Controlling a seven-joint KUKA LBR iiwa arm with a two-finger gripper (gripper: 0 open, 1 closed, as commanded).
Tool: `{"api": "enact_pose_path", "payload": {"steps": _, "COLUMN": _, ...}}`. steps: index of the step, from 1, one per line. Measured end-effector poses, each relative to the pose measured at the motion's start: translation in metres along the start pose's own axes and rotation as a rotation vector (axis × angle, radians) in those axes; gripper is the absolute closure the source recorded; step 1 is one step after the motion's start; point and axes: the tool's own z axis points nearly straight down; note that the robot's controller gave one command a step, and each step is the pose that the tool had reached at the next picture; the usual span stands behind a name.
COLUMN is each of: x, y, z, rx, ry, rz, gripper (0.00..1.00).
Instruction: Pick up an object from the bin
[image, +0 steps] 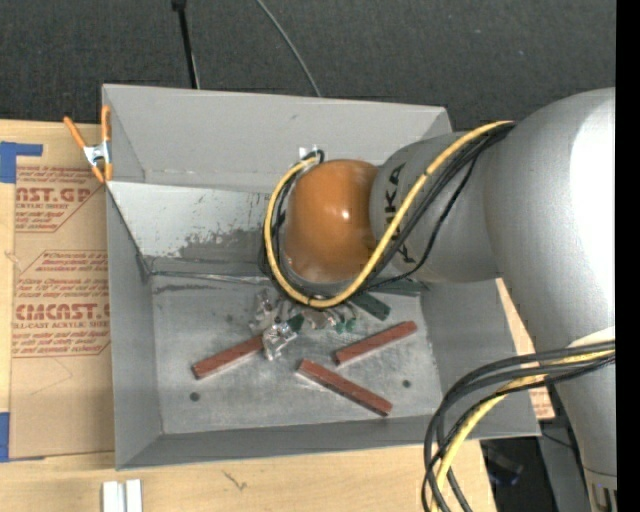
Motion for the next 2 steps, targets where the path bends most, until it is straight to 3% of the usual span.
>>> {"api": "enact_pose_path", "payload": {"steps": 1, "x": -0.0255, "y": 0.0317, "z": -0.0527, "rx": -0.003, "ry": 0.010, "rz": -0.154, "gripper": 1.00}}
{"api": "enact_pose_path", "payload": {"steps": 2, "x": -0.0254, "y": 0.0317, "z": -0.0527, "rx": -0.003, "ry": 0.010, "rz": -0.154, "gripper": 1.00}}
